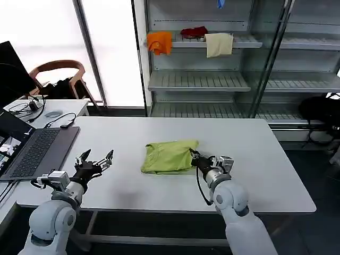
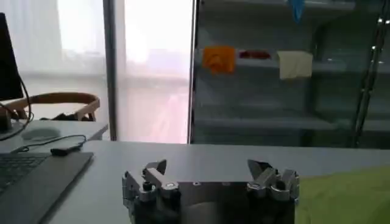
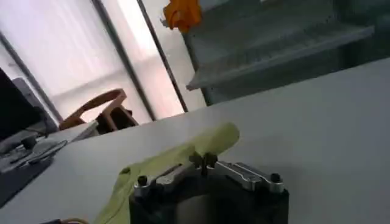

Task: Fold and organize the clothes.

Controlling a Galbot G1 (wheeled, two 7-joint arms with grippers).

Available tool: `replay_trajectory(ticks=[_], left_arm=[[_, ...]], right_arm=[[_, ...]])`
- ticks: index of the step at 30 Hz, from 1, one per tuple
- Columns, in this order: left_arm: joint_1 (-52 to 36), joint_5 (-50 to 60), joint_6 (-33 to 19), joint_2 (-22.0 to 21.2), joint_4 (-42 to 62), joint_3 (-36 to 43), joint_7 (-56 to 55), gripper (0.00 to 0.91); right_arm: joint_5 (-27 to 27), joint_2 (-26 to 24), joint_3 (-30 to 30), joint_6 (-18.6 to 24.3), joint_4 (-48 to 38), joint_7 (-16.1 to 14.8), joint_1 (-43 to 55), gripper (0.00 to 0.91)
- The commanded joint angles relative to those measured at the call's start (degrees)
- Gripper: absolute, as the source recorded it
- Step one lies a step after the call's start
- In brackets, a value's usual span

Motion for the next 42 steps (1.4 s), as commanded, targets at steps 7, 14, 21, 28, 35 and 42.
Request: replay_trajectory(ticks=[7, 14, 21, 28, 35, 42], left_arm=[[0.03, -0.07, -0.01, -0.65, 0.12, 0.20, 0.05, 0.907], [0.09, -0.20, -0.11, -0.62, 0.26, 0.08, 0.09, 0.907], [0.32, -0.28, -0.08, -0.62, -0.16, 0.07, 0.31, 0.907], [0.27, -0.30, -0.16, -0.38, -0.20, -0.22, 0.32, 0.907], [0.47, -0.32, -0.88, -0.53, 0.18, -0.38, 0.35, 0.907], [1.47, -1.02, -1.53, -0.82, -0.47, -0.75, 0.42, 0.907]], right_arm=[[-8.31, -3.86, -0.08, -0.01, -3.47, -1.85, 2.92, 0.000], [-9.84, -4.00, 0.06, -0.02, -2.98, -2.06, 1.91, 0.645], [-12.19, -3.76, 0.15, 0.01, 0.18, -1.27, -0.39, 0.907], [-22.57, -3.42, -0.45, -0.03, 4.16, -0.88, -5.66, 0.907], [-33.13, -1.94, 0.25, 0.20, 3.03, -3.43, -7.74, 0.907], [-29.24, -1.13, 0.67, 0.22, 4.26, -1.77, -8.16, 0.907]])
